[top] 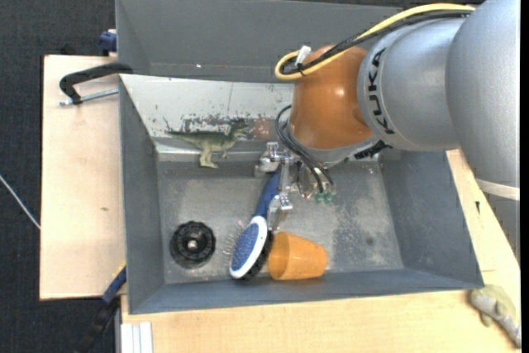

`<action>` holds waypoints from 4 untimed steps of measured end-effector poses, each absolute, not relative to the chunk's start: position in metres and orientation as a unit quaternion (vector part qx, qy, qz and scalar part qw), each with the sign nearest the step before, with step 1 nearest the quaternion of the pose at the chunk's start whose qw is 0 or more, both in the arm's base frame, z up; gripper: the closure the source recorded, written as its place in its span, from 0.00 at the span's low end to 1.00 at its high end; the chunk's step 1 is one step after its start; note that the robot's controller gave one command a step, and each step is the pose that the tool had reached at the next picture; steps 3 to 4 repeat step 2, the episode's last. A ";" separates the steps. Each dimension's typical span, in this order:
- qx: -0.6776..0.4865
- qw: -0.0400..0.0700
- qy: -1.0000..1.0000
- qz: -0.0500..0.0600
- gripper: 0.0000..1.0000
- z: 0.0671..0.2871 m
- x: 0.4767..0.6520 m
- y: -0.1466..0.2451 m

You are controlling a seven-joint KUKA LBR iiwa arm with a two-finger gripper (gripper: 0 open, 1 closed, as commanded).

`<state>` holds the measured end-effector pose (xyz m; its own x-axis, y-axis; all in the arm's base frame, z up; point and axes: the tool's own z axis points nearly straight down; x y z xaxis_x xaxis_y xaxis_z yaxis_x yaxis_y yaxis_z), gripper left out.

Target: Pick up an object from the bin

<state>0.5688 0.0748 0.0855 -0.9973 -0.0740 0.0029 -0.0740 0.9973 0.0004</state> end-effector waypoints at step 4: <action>0.082 -0.006 -0.997 -0.001 1.00 0.220 0.548 0.075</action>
Offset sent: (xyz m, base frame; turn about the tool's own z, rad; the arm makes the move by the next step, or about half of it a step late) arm 0.0000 0.0000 0.0000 0.0000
